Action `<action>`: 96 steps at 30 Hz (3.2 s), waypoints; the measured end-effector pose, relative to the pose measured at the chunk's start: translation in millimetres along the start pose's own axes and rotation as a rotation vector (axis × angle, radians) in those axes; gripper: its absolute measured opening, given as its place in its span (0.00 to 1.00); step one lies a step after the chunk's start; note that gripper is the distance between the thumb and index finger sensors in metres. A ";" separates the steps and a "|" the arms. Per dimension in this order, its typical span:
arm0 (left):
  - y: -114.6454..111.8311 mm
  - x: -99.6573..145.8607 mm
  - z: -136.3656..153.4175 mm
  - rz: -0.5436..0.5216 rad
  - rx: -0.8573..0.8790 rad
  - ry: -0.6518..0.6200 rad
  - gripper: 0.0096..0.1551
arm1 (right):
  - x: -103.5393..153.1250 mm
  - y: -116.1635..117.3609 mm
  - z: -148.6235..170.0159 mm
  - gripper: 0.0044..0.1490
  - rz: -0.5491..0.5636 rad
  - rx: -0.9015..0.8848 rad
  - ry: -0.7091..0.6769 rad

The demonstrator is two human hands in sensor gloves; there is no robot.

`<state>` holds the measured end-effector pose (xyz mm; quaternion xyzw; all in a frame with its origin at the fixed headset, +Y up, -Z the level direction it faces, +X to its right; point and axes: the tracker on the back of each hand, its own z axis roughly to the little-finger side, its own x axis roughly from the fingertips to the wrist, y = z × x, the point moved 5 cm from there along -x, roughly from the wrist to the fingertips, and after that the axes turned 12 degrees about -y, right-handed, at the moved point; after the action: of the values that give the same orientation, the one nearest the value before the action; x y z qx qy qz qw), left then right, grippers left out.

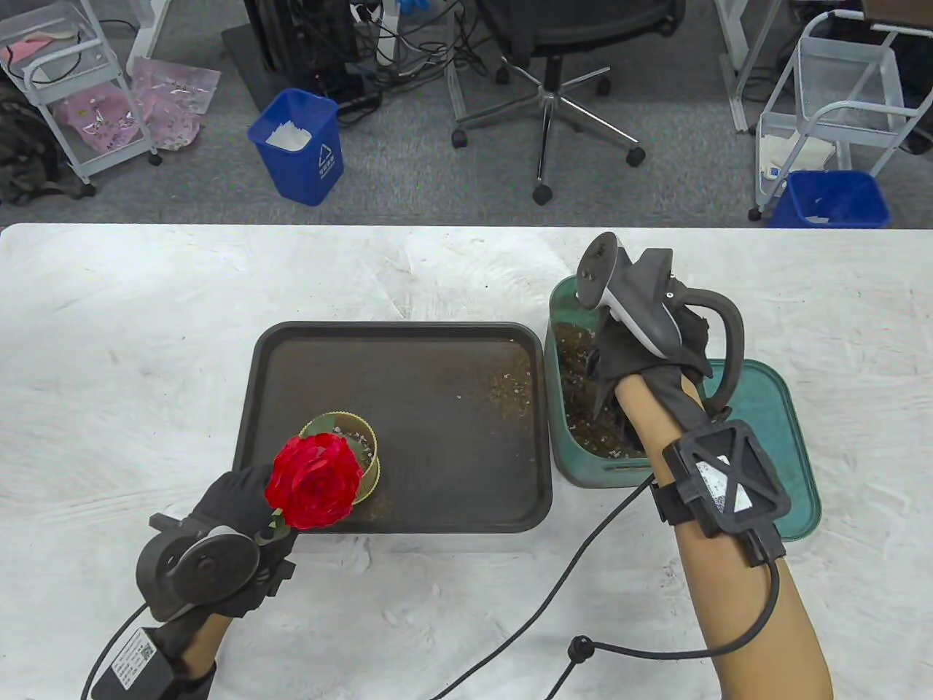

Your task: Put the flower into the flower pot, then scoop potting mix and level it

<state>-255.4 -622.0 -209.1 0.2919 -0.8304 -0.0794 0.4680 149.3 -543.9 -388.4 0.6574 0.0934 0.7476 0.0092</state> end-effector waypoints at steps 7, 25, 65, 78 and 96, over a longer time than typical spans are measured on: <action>0.2 0.1 1.8 -0.001 0.008 0.009 0.23 | -22.2 35.0 -10.8 0.31 -0.112 0.151 0.025; 0.7 -0.1 1.3 0.003 0.001 0.003 0.23 | -27.7 95.0 -19.1 0.30 -0.511 0.277 0.033; -1.1 -0.4 -0.1 0.008 0.006 0.003 0.23 | -29.6 131.0 37.4 0.33 -0.633 -0.782 -0.090; -3.3 -1.2 -3.3 0.018 0.005 -0.005 0.23 | -31.7 130.5 44.9 0.33 -0.566 -0.866 -0.038; -4.5 -1.4 -5.8 0.021 0.001 -0.015 0.23 | -26.5 112.3 76.0 0.33 -0.377 -1.138 0.017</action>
<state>-248.3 -624.1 -208.7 0.2826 -0.8370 -0.0761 0.4624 240.0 -648.1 -388.4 0.5154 -0.2064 0.6710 0.4915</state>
